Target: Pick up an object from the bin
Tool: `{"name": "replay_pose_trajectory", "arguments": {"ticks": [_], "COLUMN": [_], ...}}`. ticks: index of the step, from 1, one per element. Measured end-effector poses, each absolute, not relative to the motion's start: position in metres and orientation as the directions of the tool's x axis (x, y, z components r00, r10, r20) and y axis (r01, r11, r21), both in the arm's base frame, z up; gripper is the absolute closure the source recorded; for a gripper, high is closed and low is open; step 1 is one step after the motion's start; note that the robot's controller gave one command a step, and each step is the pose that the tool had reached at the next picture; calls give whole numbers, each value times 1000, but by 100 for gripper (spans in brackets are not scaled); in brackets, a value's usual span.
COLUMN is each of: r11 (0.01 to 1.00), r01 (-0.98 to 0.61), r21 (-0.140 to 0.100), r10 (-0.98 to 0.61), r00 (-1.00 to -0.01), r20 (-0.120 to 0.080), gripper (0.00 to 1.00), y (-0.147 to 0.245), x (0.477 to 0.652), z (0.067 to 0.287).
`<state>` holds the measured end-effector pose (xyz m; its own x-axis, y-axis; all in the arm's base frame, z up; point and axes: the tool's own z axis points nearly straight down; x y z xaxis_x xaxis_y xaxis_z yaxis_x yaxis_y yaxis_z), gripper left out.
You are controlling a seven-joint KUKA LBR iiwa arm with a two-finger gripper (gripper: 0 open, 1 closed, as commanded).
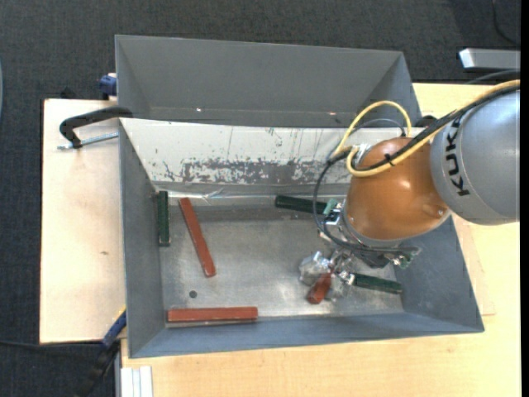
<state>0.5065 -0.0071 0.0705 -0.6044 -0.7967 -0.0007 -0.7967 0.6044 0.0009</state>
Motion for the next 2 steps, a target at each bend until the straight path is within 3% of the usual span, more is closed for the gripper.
{"name": "replay_pose_trajectory", "arguments": {"ticks": [2], "r11": [605], "r01": [-796], "r21": [2], "r10": [-796], "r00": [-605], "r20": [-1], "gripper": [100], "y": [-7], "x": [506], "z": [74]}}
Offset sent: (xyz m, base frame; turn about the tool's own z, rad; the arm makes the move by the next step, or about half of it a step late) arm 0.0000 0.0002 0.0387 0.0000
